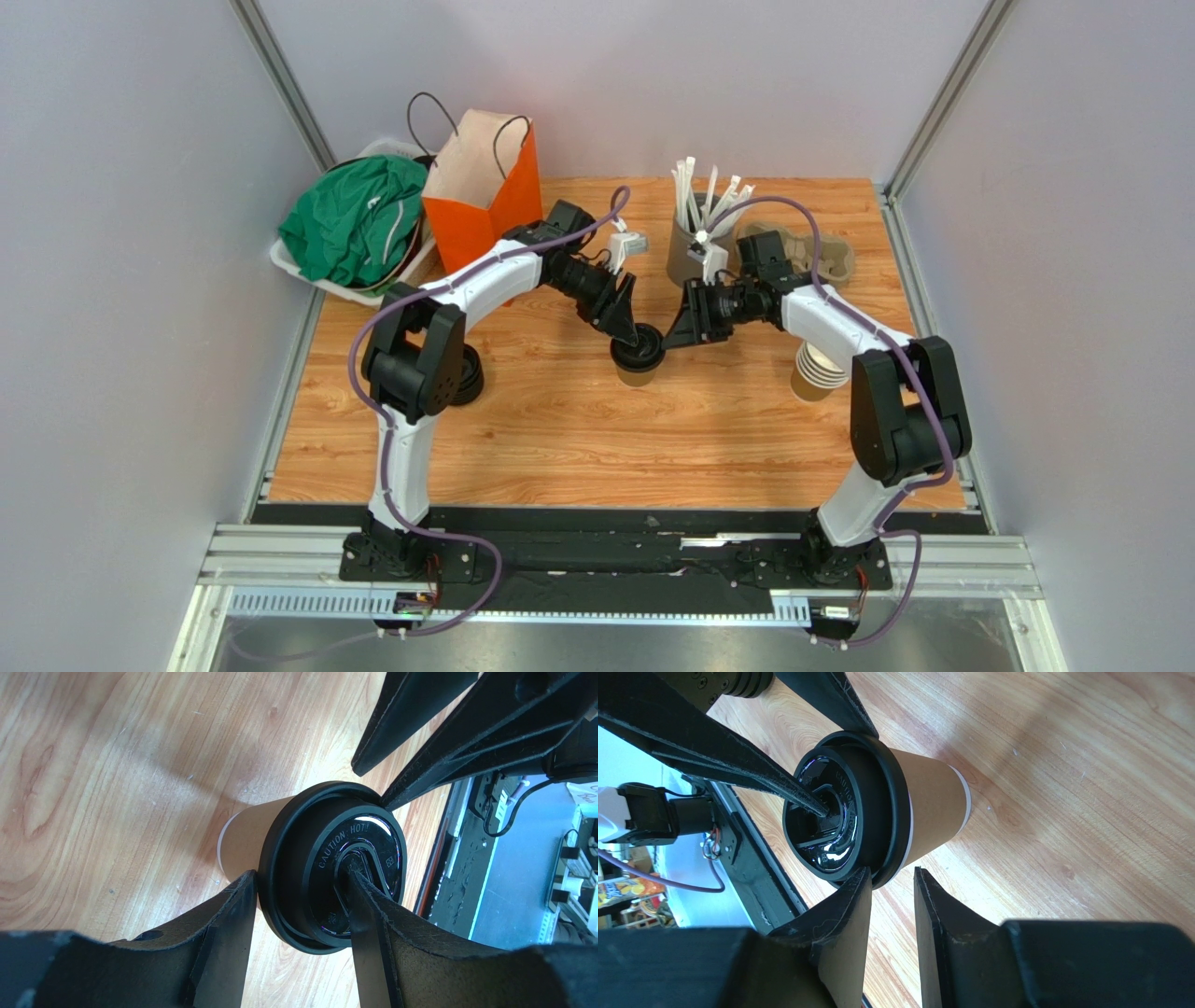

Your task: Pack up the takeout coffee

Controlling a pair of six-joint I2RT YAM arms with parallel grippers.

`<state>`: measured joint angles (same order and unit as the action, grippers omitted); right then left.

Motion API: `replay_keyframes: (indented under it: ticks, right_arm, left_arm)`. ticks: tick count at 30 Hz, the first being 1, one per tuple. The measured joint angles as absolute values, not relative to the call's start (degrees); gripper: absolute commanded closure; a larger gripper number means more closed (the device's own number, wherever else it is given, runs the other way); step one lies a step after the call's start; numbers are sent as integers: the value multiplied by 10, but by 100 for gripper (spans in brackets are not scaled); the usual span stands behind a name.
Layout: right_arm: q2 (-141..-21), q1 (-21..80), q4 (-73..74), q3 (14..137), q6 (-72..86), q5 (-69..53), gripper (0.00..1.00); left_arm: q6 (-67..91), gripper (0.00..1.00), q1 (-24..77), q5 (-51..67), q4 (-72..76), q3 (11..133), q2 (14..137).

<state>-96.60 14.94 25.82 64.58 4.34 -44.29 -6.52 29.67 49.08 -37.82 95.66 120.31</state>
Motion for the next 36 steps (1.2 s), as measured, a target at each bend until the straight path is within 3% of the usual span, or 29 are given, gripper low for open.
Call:
replay_keyframes:
  ticks: [15,36]
  right_arm:
    - [-984,142,242,644,76,-465,73]
    - [-975,167,253,650,90,-371,72]
  left_arm:
    - [-65,46,300,486,-370,949,1199]
    - [-67,47,306,464,-355,935,1187]
